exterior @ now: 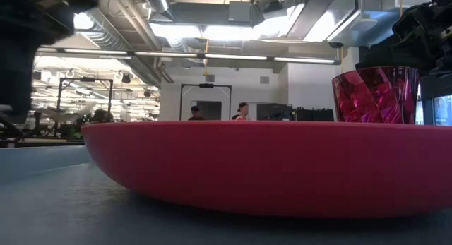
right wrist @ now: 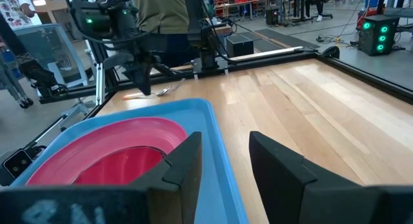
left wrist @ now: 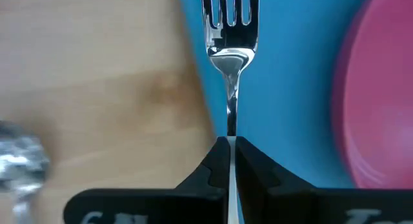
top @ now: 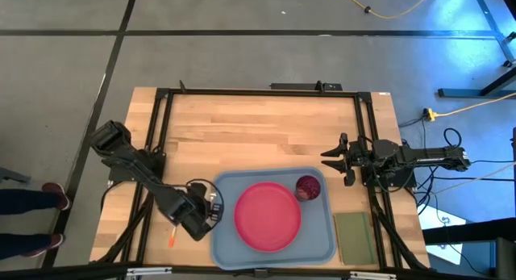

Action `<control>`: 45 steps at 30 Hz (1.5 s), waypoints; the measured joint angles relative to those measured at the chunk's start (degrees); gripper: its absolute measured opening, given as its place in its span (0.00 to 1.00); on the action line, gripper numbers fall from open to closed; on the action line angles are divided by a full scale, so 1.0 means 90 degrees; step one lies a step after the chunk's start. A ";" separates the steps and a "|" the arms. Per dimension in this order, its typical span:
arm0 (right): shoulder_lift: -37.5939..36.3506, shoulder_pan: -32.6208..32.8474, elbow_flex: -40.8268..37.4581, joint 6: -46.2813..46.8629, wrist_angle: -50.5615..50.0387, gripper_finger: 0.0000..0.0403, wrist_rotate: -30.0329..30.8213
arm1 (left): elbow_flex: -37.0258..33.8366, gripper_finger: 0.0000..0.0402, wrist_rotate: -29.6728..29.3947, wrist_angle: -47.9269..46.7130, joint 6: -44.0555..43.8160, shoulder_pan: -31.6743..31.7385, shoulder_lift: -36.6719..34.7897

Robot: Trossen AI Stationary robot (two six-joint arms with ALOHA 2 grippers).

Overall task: Pick and place plate/cup/fork/spoon on tray
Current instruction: Put the orange fork on the blue tray to the left side of the pink plate

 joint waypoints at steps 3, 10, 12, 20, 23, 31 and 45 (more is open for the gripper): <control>0.0000 0.0000 0.0000 -0.0001 0.0000 0.33 -0.0002 | -0.0002 0.01 -0.0003 0.0293 0.0181 0.0161 0.0100; 0.0000 -0.0001 0.0000 0.0000 -0.0001 0.33 -0.0001 | 0.0005 0.01 0.0023 0.0908 0.0830 0.0654 0.0243; 0.0000 -0.0001 0.0000 0.0001 0.0000 0.33 -0.0001 | 0.0003 0.01 0.0041 0.0990 0.0974 0.0779 0.0294; 0.0010 -0.0001 0.0007 -0.0001 0.0022 0.33 -0.0024 | 0.0000 0.01 0.0509 0.1649 0.0921 0.0969 0.0745; 0.0005 -0.0001 0.0007 0.0001 -0.0005 0.33 -0.0053 | 0.0005 0.01 0.0415 0.2067 0.0898 0.0956 0.0921; -0.0002 0.0000 0.0007 -0.0001 0.0051 0.33 -0.0058 | 0.0078 0.01 0.0423 0.2159 0.0711 0.0969 0.1220; 0.0000 -0.0001 0.0005 0.0000 -0.0007 0.33 -0.0056 | 0.0078 0.06 0.0343 0.2299 0.0789 0.0967 0.1220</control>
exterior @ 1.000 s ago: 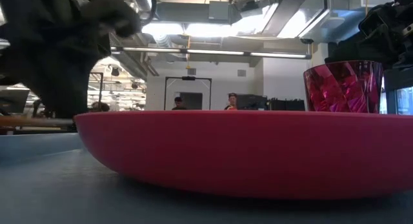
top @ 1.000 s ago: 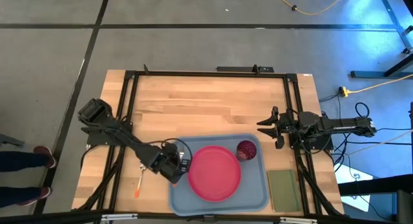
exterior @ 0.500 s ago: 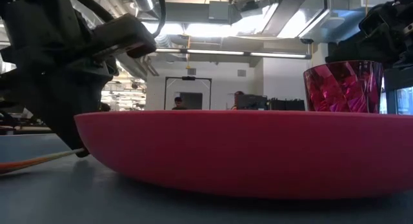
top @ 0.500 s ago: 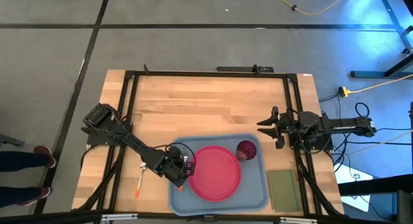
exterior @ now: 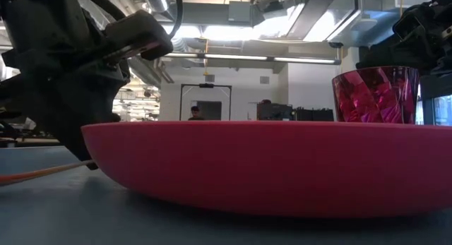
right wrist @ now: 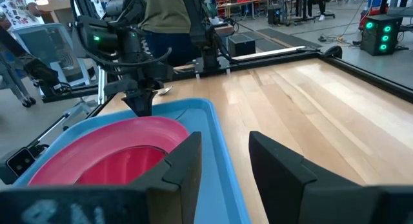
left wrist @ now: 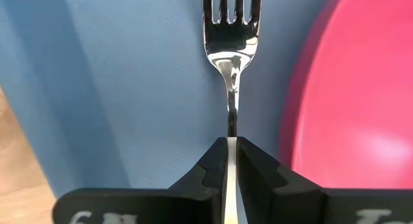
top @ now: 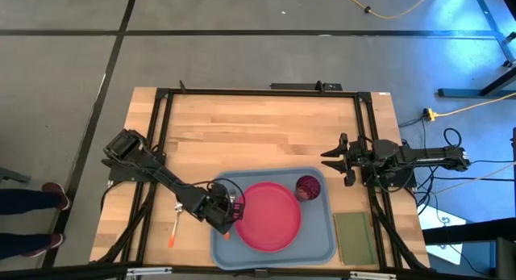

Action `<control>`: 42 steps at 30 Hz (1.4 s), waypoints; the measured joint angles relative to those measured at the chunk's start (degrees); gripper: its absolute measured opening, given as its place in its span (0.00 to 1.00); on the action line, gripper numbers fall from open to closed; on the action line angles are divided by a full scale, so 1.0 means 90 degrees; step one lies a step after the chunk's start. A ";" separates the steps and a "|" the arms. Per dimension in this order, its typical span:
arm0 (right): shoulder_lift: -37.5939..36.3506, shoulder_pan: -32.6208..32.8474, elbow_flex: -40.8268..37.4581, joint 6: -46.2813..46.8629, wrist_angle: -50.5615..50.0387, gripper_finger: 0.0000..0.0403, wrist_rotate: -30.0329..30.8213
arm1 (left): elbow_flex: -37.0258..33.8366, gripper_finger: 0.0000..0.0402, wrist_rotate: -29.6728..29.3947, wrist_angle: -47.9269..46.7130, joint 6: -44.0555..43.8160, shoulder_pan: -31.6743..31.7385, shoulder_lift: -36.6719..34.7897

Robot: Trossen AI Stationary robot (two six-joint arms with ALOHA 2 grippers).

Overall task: Pick and place plate/cup/fork/spoon on tray
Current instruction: Put the orange fork on the blue tray to the left side of the pink plate

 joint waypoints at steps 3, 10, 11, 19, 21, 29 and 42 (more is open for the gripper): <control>0.0000 0.0001 0.0000 -0.0001 0.0000 0.33 0.0001 | 0.0000 0.06 -0.0004 -0.0034 0.0016 0.0000 0.0000; 0.0000 0.0000 -0.0002 0.0000 0.0002 0.33 0.0001 | 0.0000 0.06 -0.0289 -0.0027 0.0372 0.0000 0.0000; 0.0000 -0.0001 -0.0002 -0.0001 0.0002 0.33 0.0001 | 0.0000 0.06 -0.0310 -0.0017 0.0371 0.0000 0.0000; 0.0000 -0.0001 -0.0005 -0.0001 0.0002 0.33 0.0001 | -0.0001 0.06 -0.0277 -0.0012 0.0323 0.0000 0.0000; 0.0000 0.0000 -0.0005 0.0001 0.0002 0.33 0.0001 | -0.0002 0.06 -0.0276 -0.0012 0.0321 0.0000 0.0000; 0.0000 -0.0001 -0.0005 0.0001 0.0002 0.33 0.0001 | -0.0002 0.06 -0.0262 -0.0012 0.0311 0.0000 0.0000; 0.0000 0.0001 -0.0005 0.0000 0.0002 0.33 0.0001 | -0.0002 0.06 -0.0262 -0.0010 0.0304 0.0000 0.0000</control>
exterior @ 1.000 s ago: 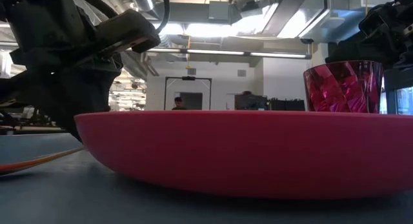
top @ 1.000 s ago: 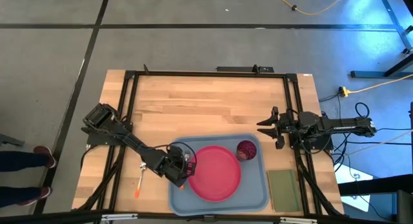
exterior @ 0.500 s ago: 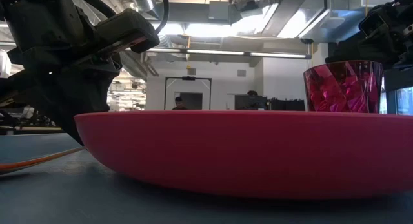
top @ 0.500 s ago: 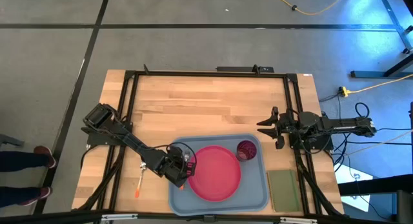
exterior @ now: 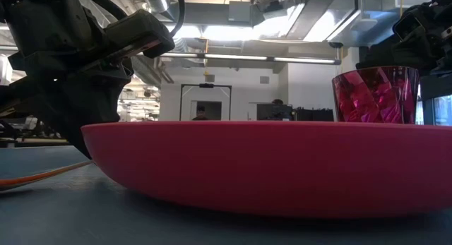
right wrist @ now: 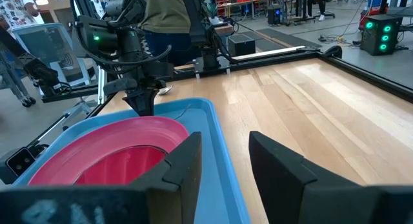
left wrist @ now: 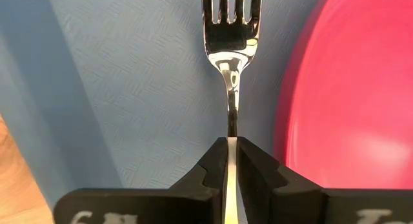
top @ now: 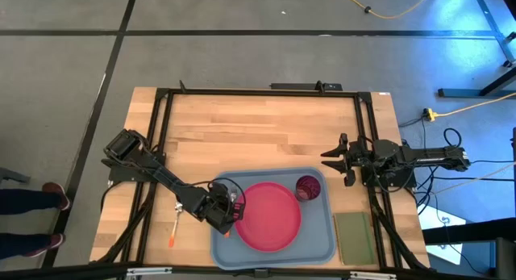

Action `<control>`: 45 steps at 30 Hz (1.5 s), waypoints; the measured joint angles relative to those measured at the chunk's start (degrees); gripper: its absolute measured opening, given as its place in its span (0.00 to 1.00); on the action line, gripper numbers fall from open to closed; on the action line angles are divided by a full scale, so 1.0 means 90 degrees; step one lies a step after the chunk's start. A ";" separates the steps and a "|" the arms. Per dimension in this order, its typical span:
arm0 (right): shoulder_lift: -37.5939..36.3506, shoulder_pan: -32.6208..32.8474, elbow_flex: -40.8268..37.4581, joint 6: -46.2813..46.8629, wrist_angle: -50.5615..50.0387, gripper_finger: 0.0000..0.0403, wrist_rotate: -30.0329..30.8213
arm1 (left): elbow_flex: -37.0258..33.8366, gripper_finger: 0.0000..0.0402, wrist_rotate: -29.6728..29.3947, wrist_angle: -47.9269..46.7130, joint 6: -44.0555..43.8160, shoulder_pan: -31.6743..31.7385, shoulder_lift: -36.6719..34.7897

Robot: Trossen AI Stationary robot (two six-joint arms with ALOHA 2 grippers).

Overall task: Pick and place plate/cup/fork/spoon on tray
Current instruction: Put the orange fork on the blue tray to the left side of the pink plate, then put the orange spoon on the blue tray to the left side of the orange fork

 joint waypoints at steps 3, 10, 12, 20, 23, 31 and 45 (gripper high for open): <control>0.0000 -0.0002 0.0000 0.0001 0.0001 0.33 0.0000 | 0.0000 0.06 0.0000 0.0000 0.0000 0.0000 0.0000; 0.0000 0.0000 -0.0002 0.0002 0.0002 0.33 0.0000 | 0.0000 0.12 -0.0049 -0.0035 -0.0465 -0.0002 0.0000; 0.0000 0.0000 -0.0002 0.0000 0.0002 0.33 0.0000 | 0.0000 0.14 -0.0049 -0.0053 -0.0500 -0.0002 0.0000; 0.0000 0.0000 -0.0002 0.0000 0.0000 0.33 0.0002 | 0.0000 0.18 -0.0049 -0.0056 -0.0508 -0.0002 -0.0002; 0.0000 -0.0002 -0.0002 0.0002 0.0001 0.33 0.0000 | 0.0000 0.19 -0.0001 -0.0056 -0.0463 -0.0001 -0.0004; 0.0002 0.0000 -0.0002 0.0002 0.0002 0.33 0.0002 | -0.0005 0.19 0.0121 -0.0481 -0.0474 -0.0005 -0.0335; 0.0002 -0.0002 -0.0002 0.0002 0.0005 0.33 0.0002 | -0.0002 0.19 0.1220 -0.2607 -0.0744 -0.0617 -0.1634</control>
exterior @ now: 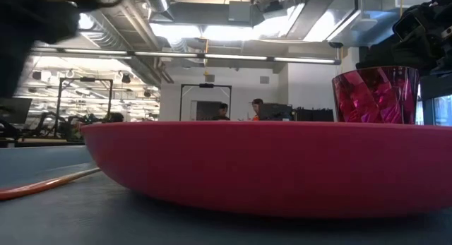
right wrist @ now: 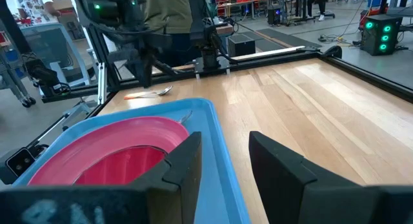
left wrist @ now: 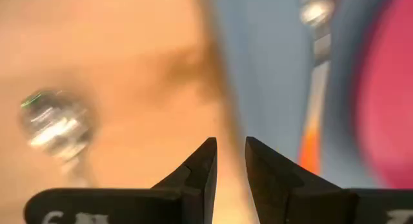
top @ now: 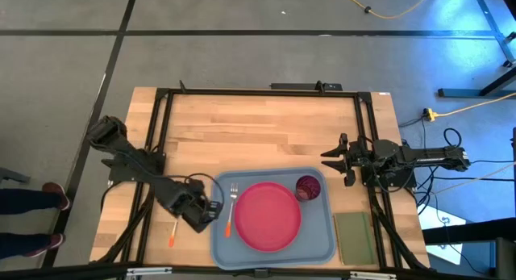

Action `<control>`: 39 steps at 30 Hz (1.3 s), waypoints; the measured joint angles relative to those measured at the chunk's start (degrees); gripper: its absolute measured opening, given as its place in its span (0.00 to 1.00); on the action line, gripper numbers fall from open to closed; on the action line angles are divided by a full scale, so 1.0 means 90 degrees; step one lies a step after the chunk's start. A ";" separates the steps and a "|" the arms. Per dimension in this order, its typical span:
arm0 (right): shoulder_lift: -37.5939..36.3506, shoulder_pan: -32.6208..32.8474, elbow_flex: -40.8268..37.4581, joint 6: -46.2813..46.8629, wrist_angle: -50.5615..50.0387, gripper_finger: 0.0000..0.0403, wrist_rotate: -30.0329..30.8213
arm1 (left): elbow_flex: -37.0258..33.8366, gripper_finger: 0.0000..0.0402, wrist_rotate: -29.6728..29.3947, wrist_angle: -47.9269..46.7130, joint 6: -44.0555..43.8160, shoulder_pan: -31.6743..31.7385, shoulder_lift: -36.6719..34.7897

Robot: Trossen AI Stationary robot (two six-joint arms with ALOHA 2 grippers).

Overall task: Pick and place plate/cup/fork/spoon on tray
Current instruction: Put the orange spoon on the blue tray to the left side of the orange fork

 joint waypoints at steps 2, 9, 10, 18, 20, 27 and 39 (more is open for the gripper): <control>0.0001 -0.0001 0.0000 -0.0002 -0.0006 0.33 0.0001 | 0.0000 0.18 0.0356 -0.0358 -0.0414 -0.0191 -0.0083; 0.0000 0.0000 0.0000 -0.0002 -0.0002 0.33 0.0001 | 0.0000 0.18 0.0921 -0.1059 -0.2119 -0.0931 -0.0007; 0.0000 0.0001 0.0000 -0.0001 -0.0002 0.33 0.0001 | 0.0000 0.18 0.0883 -0.1069 -0.2206 -0.1040 0.0024; 0.0000 0.0002 0.0000 -0.0002 -0.0002 0.33 0.0001 | 0.0000 0.18 0.0841 -0.1102 -0.2771 -0.1721 0.0571; 0.0000 0.0000 0.0000 -0.0001 -0.0002 0.33 0.0001 | 0.0000 0.18 0.0842 -0.1107 -0.2775 -0.1835 0.0666; -0.0002 0.0000 0.0000 0.0000 -0.0002 0.33 0.0001 | 0.0000 0.18 0.0832 -0.1150 -0.2765 -0.2019 0.0931; -0.0002 0.0002 0.0000 -0.0002 -0.0002 0.33 0.0001 | 0.0000 0.18 0.0743 -0.1079 -0.2712 -0.2030 0.1374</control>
